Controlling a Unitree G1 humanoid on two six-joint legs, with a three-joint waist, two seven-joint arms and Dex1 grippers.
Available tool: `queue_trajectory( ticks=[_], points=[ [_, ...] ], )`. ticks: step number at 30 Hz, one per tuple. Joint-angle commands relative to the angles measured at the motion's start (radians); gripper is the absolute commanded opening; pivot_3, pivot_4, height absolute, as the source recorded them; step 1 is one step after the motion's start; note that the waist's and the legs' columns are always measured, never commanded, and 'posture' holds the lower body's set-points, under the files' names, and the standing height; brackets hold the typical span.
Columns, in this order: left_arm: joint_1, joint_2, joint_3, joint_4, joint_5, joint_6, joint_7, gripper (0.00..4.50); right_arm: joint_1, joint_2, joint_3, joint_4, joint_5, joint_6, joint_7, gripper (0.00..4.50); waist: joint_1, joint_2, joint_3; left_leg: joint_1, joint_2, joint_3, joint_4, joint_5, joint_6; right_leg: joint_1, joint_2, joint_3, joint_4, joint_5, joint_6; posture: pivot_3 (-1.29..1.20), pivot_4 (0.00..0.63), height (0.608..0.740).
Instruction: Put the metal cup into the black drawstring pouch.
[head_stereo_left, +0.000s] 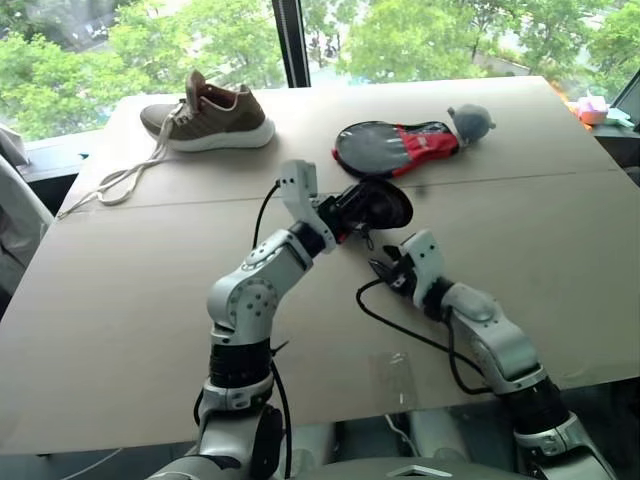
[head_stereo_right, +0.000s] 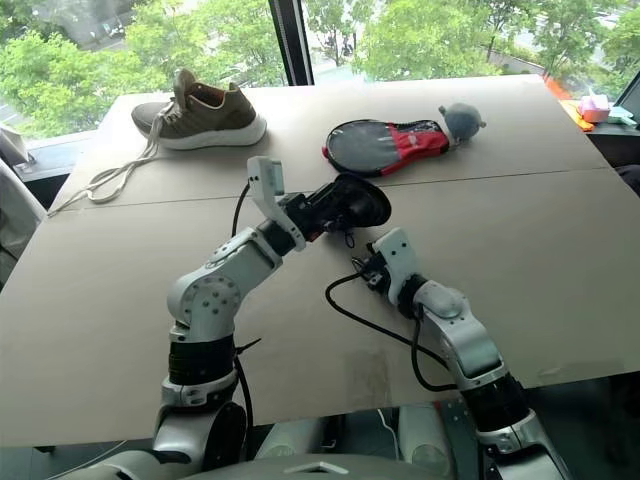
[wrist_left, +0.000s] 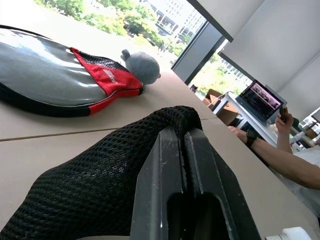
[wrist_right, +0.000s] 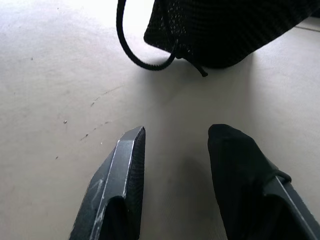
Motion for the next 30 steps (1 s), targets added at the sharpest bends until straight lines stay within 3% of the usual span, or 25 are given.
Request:
queue_trajectory(
  ticks=[1, 17, 20, 23, 30],
  points=[
    [-0.033, -0.009, 0.007, -0.010, -0.025, -0.001, 0.007, 0.00, -0.034, 0.055, -0.026, 0.038, -0.021, -0.072, -0.024, 1.99, 0.000, 0.000, 0.000, 0.000, 0.000, 0.000, 0.000, 0.000, 0.000, 0.000, 0.000, 0.000, 0.000, 0.000, 0.000, 0.00, 0.150, 0.740],
    [-0.029, -0.004, 0.007, -0.010, -0.030, -0.002, 0.009, 0.00, -0.115, 0.171, -0.038, 0.186, -0.100, -0.222, -0.031, 1.99, -0.005, 0.000, 0.000, 0.000, 0.000, 0.000, 0.000, 0.000, 0.000, 0.000, 0.000, 0.000, 0.001, 0.000, 0.000, 0.00, 0.150, 0.740],
    [-0.031, -0.001, 0.009, -0.011, -0.031, -0.001, 0.011, 0.00, -0.100, 0.161, -0.035, 0.178, -0.103, -0.222, -0.016, 1.17, -0.005, 0.000, 0.000, 0.000, 0.000, 0.000, 0.000, 0.000, 0.000, 0.000, 0.000, 0.000, 0.001, 0.000, 0.000, 0.00, 0.150, 0.740],
    [-0.032, 0.001, 0.010, -0.009, -0.034, -0.003, 0.015, 0.00, -0.086, 0.149, -0.029, 0.162, -0.107, -0.208, 0.000, 0.03, -0.005, 0.000, 0.000, 0.000, 0.000, 0.000, 0.000, 0.000, 0.000, 0.000, 0.000, 0.000, 0.001, 0.000, 0.000, 0.00, 0.150, 0.740],
    [-0.038, 0.004, 0.028, -0.003, -0.040, -0.014, 0.021, 0.00, -0.058, 0.070, -0.013, 0.098, -0.158, -0.155, 0.034, 0.03, -0.005, 0.000, 0.000, 0.000, 0.000, 0.000, 0.000, 0.000, 0.000, 0.000, 0.000, 0.000, 0.001, 0.000, 0.000, 0.00, 0.150, 0.740]
  ],
)
